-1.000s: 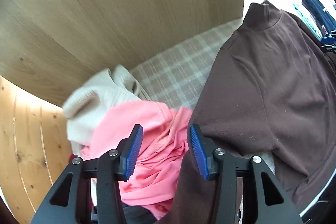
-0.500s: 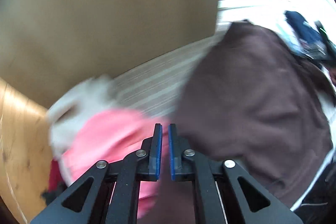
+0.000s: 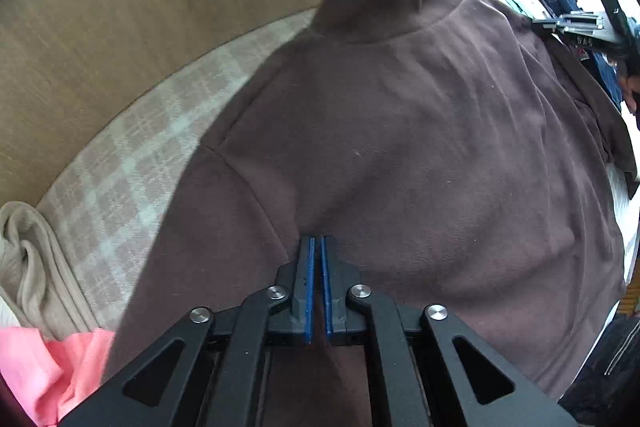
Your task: Fold clothes
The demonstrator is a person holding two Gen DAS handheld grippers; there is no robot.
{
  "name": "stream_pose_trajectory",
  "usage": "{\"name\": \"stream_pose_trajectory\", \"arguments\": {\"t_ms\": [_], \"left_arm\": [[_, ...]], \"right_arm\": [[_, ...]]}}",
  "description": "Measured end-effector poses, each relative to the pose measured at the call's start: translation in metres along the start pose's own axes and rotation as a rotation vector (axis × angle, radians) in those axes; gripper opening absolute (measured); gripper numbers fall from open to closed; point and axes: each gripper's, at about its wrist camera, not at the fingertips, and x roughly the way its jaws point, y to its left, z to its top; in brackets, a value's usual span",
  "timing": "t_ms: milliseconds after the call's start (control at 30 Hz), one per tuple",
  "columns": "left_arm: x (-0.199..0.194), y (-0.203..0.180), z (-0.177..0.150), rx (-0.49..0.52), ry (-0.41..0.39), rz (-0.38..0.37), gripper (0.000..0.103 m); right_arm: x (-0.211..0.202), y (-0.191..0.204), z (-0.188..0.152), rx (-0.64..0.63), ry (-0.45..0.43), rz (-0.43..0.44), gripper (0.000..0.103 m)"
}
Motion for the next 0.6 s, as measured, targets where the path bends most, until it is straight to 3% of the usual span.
{"name": "stream_pose_trajectory", "arguments": {"t_ms": [100, 167, 233, 367, 433, 600], "left_arm": [[-0.002, -0.001, -0.002, 0.006, -0.003, -0.002, 0.002], [-0.006, -0.001, -0.001, -0.01, -0.022, -0.019, 0.003], [-0.006, 0.0, -0.001, -0.009, -0.023, -0.018, 0.003], [-0.007, 0.01, -0.002, -0.003, -0.019, -0.049, 0.002], [-0.01, 0.02, -0.001, -0.02, -0.034, 0.002, 0.002], [-0.027, 0.045, 0.002, -0.119, -0.08, 0.088, 0.002]], "right_arm": [[-0.009, 0.016, 0.002, -0.019, -0.025, 0.07, 0.006], [-0.001, 0.035, 0.001, -0.061, 0.004, 0.122, 0.006], [0.02, 0.043, -0.006, -0.101, 0.069, 0.084, 0.006], [0.029, 0.037, 0.005, -0.111, 0.053, -0.039, 0.0], [0.031, 0.036, 0.011, -0.117, 0.035, -0.087, 0.0], [0.02, 0.056, 0.006, -0.123, 0.026, -0.047, 0.0]]}}
